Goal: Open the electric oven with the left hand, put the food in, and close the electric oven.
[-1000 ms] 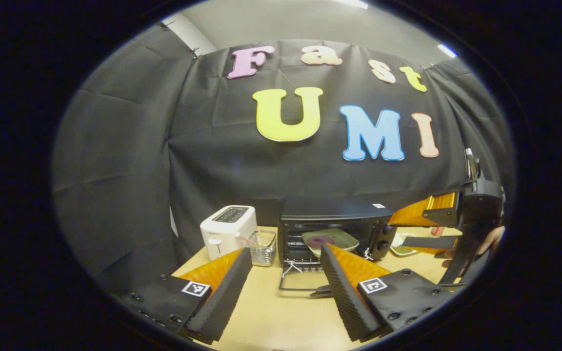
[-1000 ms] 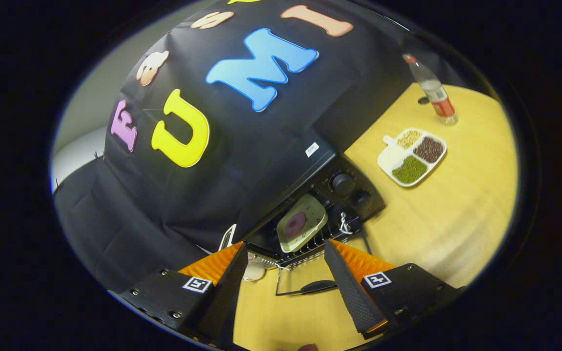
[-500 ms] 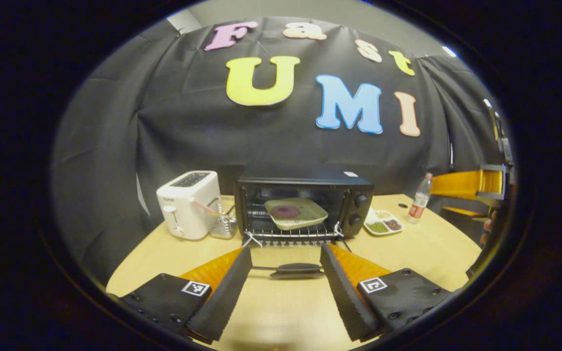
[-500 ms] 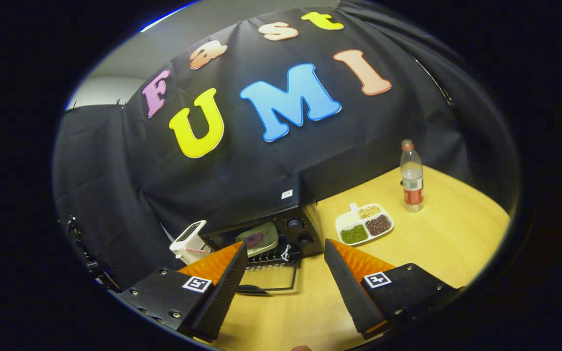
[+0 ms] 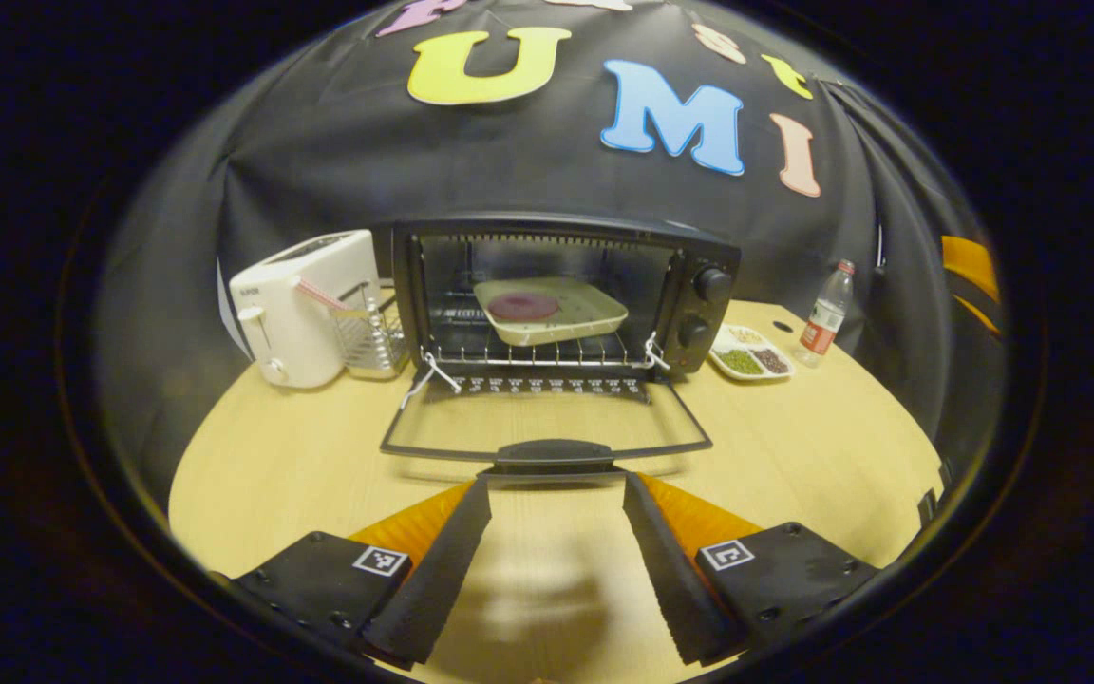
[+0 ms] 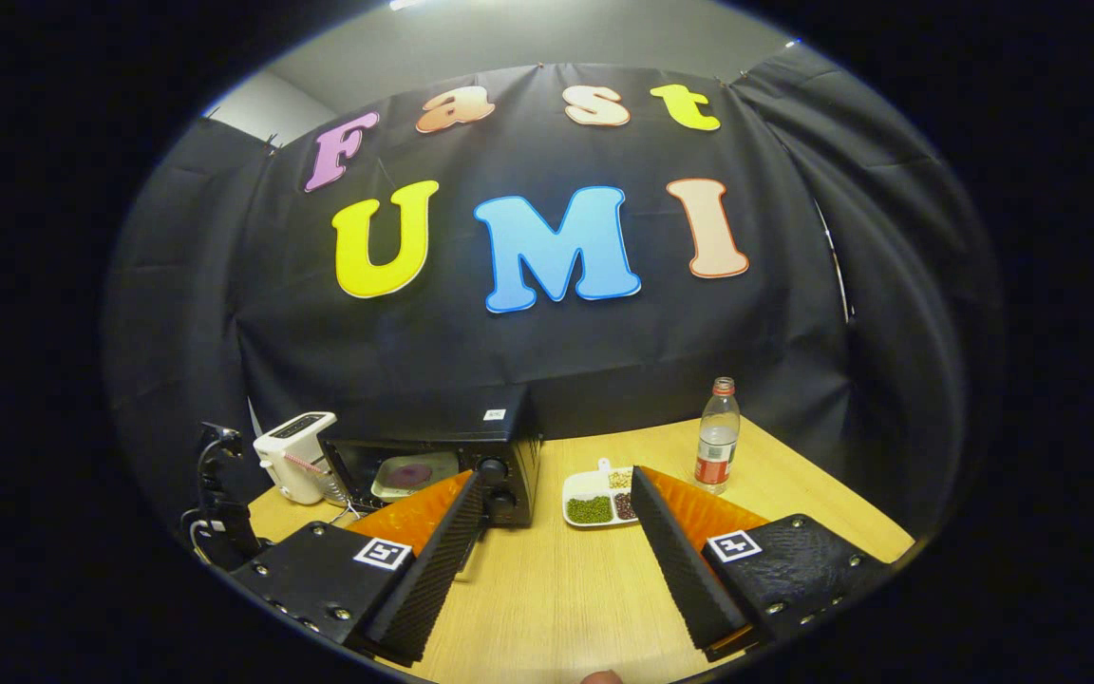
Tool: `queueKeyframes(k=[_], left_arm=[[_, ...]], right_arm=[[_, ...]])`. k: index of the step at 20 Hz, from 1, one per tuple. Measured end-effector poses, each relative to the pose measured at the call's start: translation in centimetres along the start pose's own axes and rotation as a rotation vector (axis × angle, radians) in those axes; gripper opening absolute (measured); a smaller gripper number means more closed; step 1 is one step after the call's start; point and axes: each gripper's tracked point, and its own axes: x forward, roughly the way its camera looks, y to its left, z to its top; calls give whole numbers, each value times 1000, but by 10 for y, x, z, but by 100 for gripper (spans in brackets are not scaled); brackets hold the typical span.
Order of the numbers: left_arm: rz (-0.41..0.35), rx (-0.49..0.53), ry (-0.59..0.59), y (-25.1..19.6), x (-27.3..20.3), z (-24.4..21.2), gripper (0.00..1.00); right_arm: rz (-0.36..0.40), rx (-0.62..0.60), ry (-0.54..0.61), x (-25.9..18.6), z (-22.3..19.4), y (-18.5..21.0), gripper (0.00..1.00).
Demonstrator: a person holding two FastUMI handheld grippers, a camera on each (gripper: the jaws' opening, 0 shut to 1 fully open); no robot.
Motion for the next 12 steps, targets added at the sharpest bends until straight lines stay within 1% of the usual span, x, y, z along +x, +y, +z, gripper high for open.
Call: queueKeyframes(k=[1, 6, 8, 9, 10, 11, 12], left_arm=[[-6, -8, 20, 1, 7, -5, 96], [-11, -4, 99, 3, 38, -21, 96], [-9, 5, 117, 2, 51, -24, 96], [-5, 14, 127, 0, 53, -26, 100], [4, 39, 113, 2, 57, -21, 96], [14, 43, 124, 2, 57, -24, 96], [19, 49, 114, 2, 59, -23, 100]], right_arm=[[-16, -22, -6, -2, 0, -4, 97], [-85, -158, -34, -13, 2, -21, 97], [-108, -158, -18, -17, -3, -25, 97], [-119, -145, -11, -18, -5, -29, 97], [-130, -131, -8, -18, -6, -32, 97], [-137, -121, -7, -20, -5, -35, 97], [-143, -120, -9, -20, -3, -37, 97]])
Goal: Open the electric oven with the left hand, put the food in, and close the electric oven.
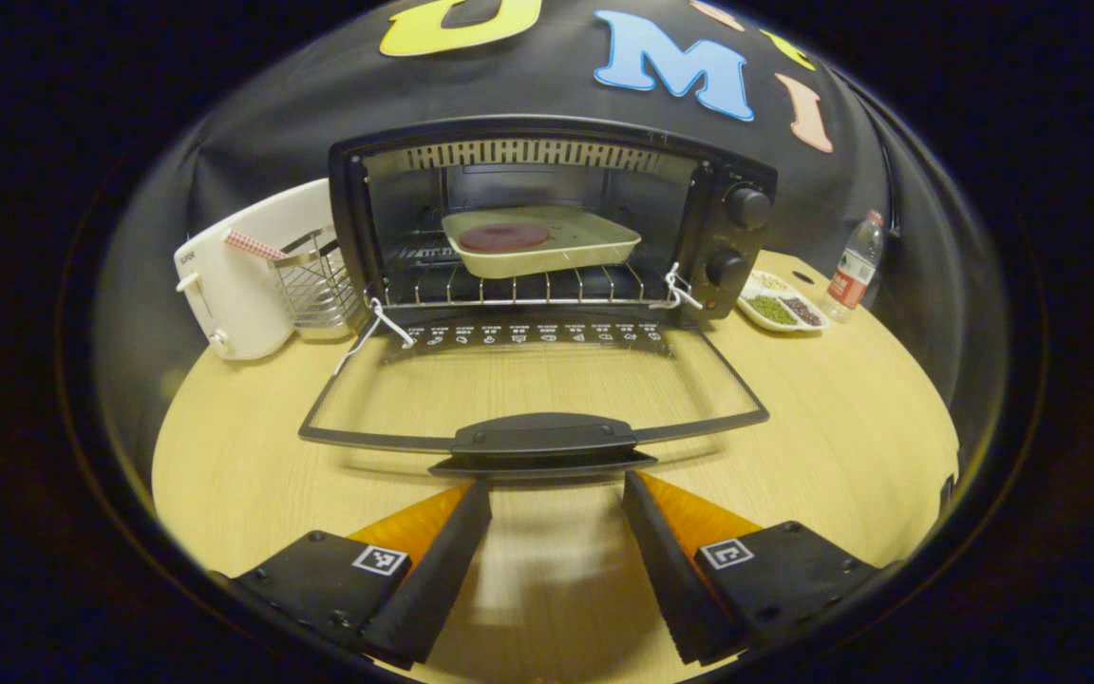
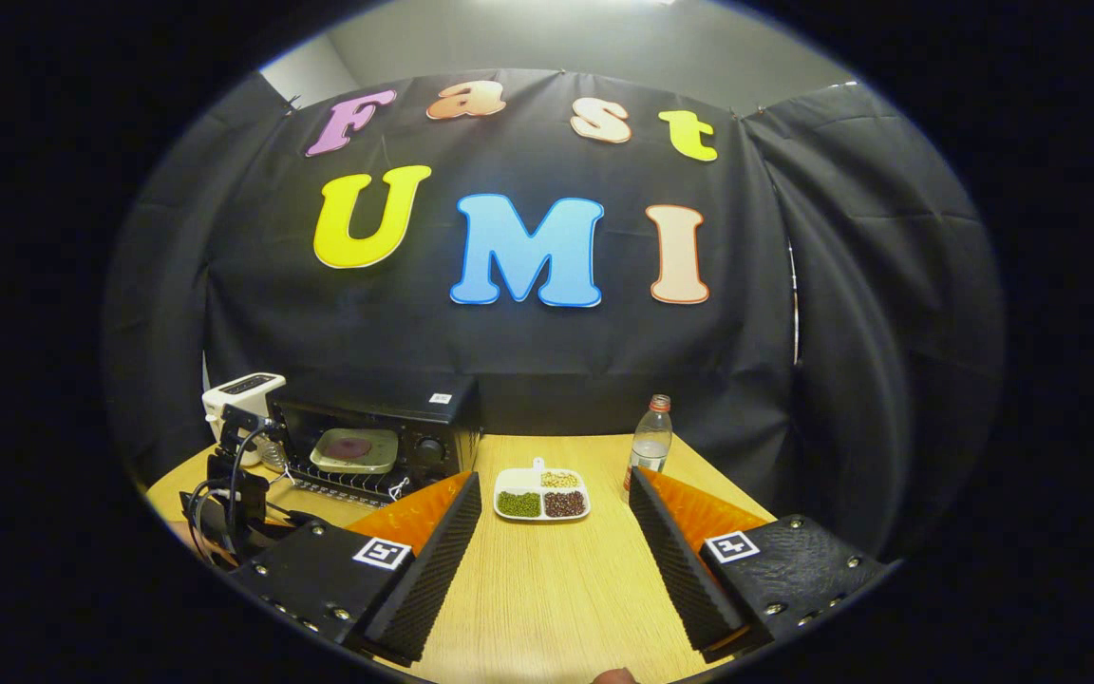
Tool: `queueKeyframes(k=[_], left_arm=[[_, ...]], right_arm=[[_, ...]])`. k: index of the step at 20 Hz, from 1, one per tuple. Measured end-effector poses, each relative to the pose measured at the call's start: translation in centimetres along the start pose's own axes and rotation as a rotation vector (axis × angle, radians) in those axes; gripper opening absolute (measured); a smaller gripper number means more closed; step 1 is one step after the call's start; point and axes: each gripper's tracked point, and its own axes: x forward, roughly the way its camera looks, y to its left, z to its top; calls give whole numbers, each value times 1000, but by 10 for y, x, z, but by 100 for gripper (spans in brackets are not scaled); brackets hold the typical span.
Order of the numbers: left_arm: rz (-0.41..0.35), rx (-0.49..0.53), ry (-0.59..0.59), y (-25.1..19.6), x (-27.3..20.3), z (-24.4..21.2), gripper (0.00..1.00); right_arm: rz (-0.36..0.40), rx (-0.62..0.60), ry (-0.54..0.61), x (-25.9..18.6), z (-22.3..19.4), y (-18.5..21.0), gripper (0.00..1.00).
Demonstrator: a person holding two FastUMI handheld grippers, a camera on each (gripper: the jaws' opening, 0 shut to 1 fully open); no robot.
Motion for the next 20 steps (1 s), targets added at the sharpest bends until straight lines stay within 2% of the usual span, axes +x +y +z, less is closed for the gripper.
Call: queueKeyframes(k=[2, 3, 4, 6, 7, 8, 9, 10, 11, 12, 13, 14, 15, 16, 17, 20], left_arm=[[12, -7, -21, 1, 0, 3, 100], [15, -16, -22, 0, 0, 2, 96], [16, -15, -27, 0, -1, 3, 100], [18, -2, -52, 0, -7, 9, 100], [20, 1, -68, 0, -12, 13, 96], [19, -1, -83, 0, -16, 17, 100], [20, -3, -98, -1, -20, 22, 100], [20, 2, -108, -1, -25, 26, 96], [20, 13, -118, -1, -28, 32, 100], [21, 28, -133, -1, -32, 41, 100], [21, 42, -156, -2, -35, 51, 96], [23, 52, -180, -2, -38, 59, 100], [24, 63, -208, -1, -43, 69, 100], [27, 70, -226, -1, -44, 78, 95], [30, 76, -245, 0, -46, 86, 100], [41, 95, -289, 0, -49, 110, 100]], right_arm=[[-14, -15, -6, -1, 2, -5, 97], [-14, -22, -8, -1, 3, -5, 97], [-14, -26, -11, -1, 5, -4, 97], [2, -10, -11, -2, 8, 1, 97], [7, 0, -13, -2, 10, 2, 97], [12, 8, -11, 0, 9, 4, 97], [19, 16, -8, 0, 8, 7, 97], [29, 22, -6, 3, 7, 10, 97], [37, 28, -5, 3, 8, 13, 97], [45, 37, -6, 4, 10, 16, 97], [49, 47, -8, 4, 11, 16, 97], [51, 56, -7, 6, 10, 17, 97], [54, 63, -3, 6, 9, 18, 97], [57, 67, 2, 5, 8, 19, 97], [59, 73, 8, 6, 7, 20, 97], [57, 92, 17, 5, 7, 17, 97]])
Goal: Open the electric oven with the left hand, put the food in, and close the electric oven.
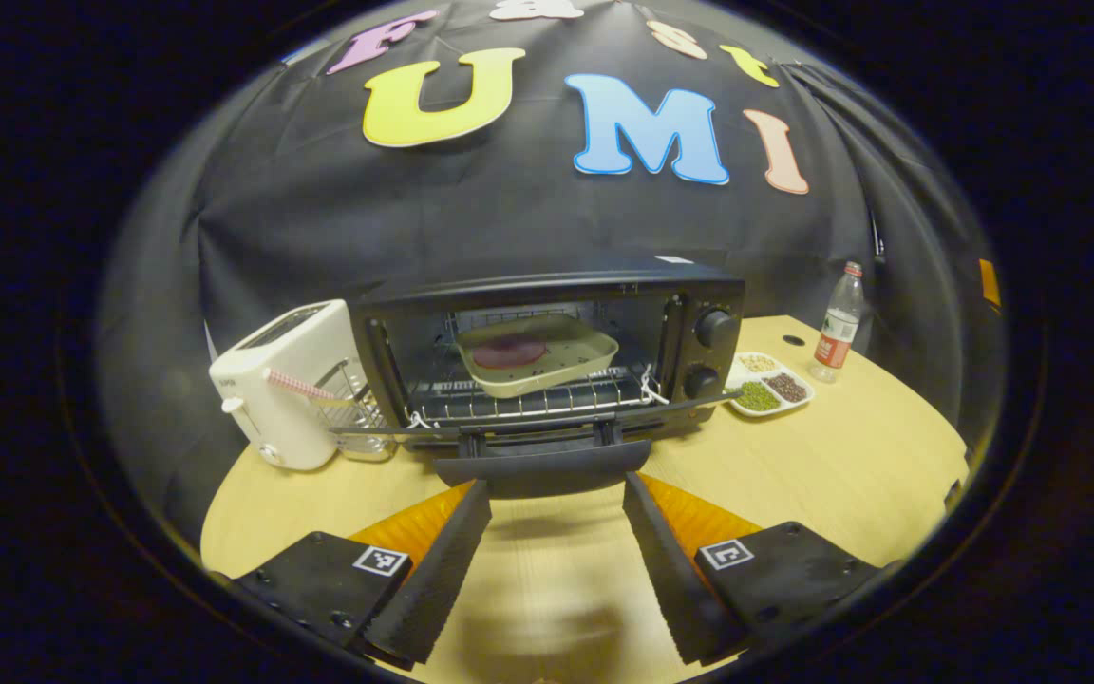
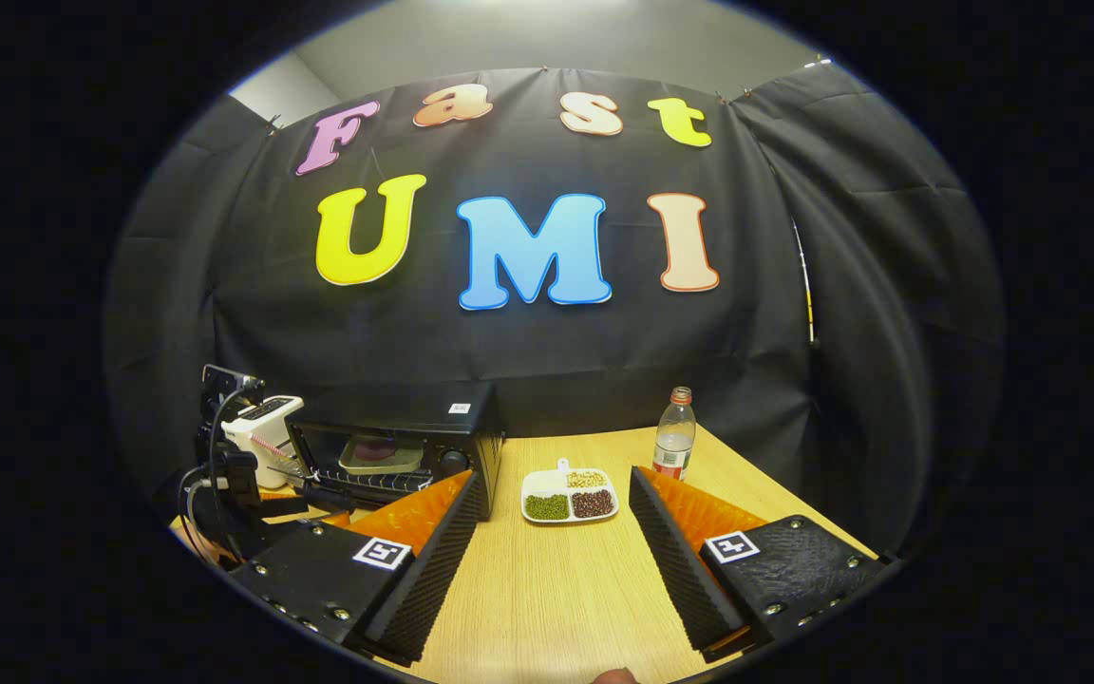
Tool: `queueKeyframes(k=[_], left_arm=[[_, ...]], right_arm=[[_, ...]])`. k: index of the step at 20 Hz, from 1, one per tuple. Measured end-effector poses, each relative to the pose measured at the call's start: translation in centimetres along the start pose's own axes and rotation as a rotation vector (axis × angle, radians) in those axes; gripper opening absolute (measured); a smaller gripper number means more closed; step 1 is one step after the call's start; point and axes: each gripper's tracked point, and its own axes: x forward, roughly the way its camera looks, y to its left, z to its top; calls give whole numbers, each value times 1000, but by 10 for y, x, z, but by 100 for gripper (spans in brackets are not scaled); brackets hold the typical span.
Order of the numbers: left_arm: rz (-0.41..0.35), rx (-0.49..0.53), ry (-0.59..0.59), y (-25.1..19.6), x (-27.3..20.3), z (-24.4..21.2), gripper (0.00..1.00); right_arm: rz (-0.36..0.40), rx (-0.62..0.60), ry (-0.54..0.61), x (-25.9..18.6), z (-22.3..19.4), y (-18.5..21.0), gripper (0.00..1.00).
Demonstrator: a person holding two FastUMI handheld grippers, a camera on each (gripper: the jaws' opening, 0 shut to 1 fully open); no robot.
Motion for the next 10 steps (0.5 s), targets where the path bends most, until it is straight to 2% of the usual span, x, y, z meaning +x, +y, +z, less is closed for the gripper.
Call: queueKeyframes(k=[1, 3, 5, 6, 10], left_arm=[[2, 6, -14, 1, 2, 7, 96], [-3, 11, -40, 1, 8, 21, 96], [-4, 10, -65, 2, 14, 34, 100], [-2, 14, -81, 2, 15, 41, 96], [-17, 15, -181, -13, -8, 72, 96]], right_arm=[[-1, 4, 0, 0, 1, -1, 97], [-5, 8, 7, 3, -3, -3, 97], [-11, 11, 11, 2, -3, -5, 97], [-16, 18, 9, 1, -3, -6, 97], [-33, 32, -32, -6, 7, -13, 97]])
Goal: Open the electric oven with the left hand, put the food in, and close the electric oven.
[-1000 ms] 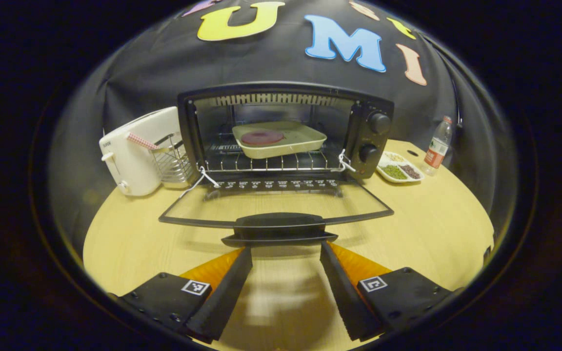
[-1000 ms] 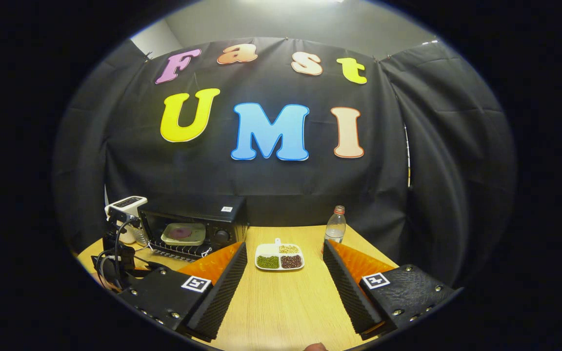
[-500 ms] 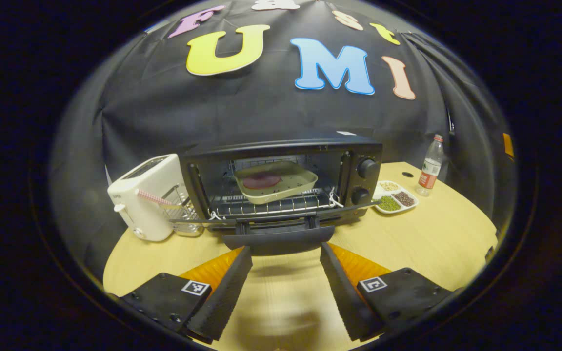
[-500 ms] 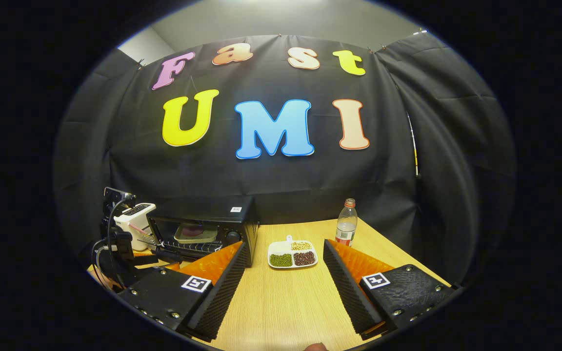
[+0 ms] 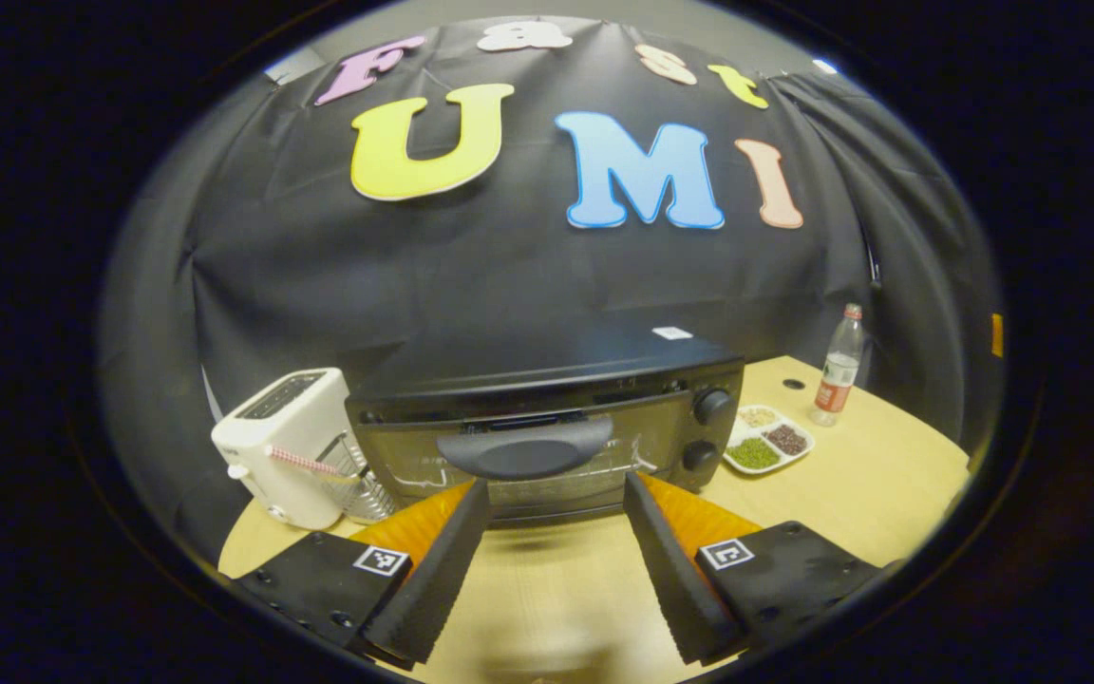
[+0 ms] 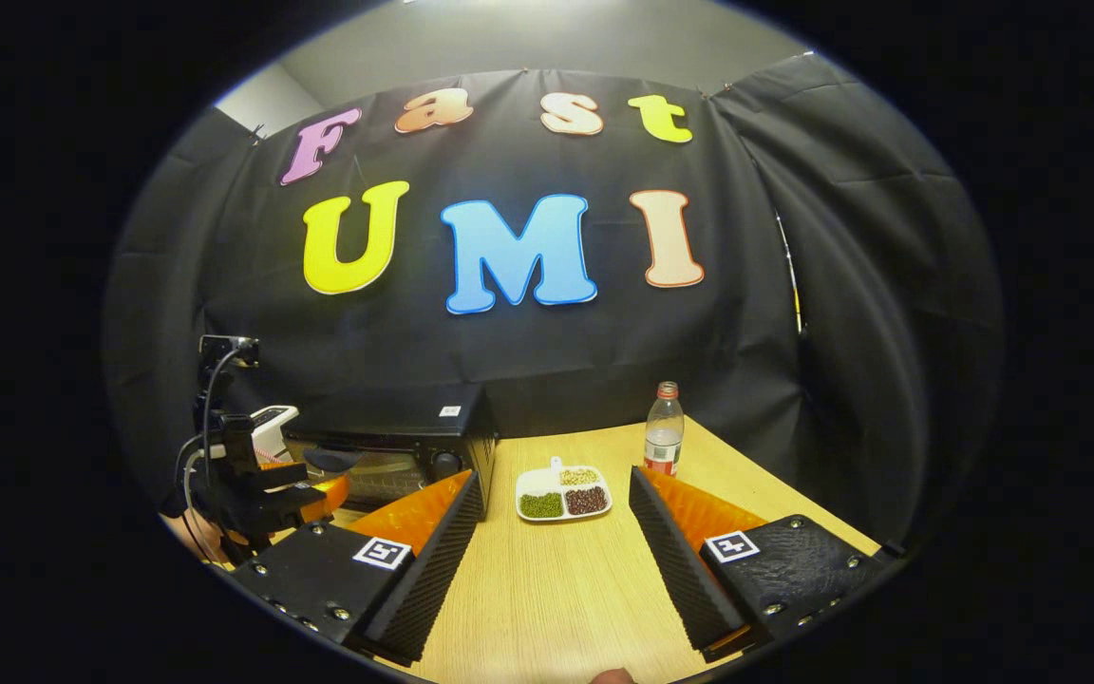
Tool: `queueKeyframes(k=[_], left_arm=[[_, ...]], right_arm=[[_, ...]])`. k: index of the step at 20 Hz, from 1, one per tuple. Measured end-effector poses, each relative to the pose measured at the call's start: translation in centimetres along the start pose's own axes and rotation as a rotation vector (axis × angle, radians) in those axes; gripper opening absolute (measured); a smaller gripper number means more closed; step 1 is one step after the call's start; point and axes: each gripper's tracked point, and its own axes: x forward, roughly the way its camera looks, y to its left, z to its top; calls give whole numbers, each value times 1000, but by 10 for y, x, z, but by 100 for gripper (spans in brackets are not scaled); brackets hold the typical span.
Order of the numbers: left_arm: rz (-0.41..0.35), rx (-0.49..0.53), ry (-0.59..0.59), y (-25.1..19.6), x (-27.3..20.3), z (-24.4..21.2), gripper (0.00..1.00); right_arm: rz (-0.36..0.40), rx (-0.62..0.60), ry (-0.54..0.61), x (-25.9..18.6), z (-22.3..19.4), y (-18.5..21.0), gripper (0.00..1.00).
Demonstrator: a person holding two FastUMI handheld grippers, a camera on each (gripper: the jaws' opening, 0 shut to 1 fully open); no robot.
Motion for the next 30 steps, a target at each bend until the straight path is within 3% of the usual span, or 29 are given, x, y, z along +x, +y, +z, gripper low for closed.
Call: queueKeyframes(k=[3, 4, 6, 8, 9, 11, 12, 14, 19, 24, 30], left_arm=[[-1, -15, -97, -12, -32, 37, 91], [5, -20, -118, -17, -46, 49, 91], [8, -34, -161, -32, -76, 72, 100], [29, -32, -197, -42, -111, 89, 100], [39, -28, -206, -50, -127, 94, 91], [55, -22, -231, -65, -162, 103, 95], [68, -19, -238, -70, -179, 105, 91], [93, -16, -241, -80, -210, 102, 100], [151, -32, -267, -87, -277, 97, 100], [179, 3, -295, -77, -323, 97, 100], [160, 6, -319, -81, -354, 99, 98]], right_arm=[[2, 7, -57, -13, 16, -10, 97], [5, 11, -70, -17, 20, -13, 97], [25, 16, -94, -30, 27, -18, 97], [52, 5, -104, -44, 30, -26, 97], [64, -3, -111, -52, 32, -32, 97], [95, -11, -129, -66, 38, -40, 100], [115, -12, -134, -72, 38, -43, 97], [157, -14, -131, -85, 39, -47, 97], [201, -42, -169, -113, 48, -55, 97], [210, -56, -204, -132, 52, -47, 97], [200, -61, -233, -152, 59, -35, 97]])
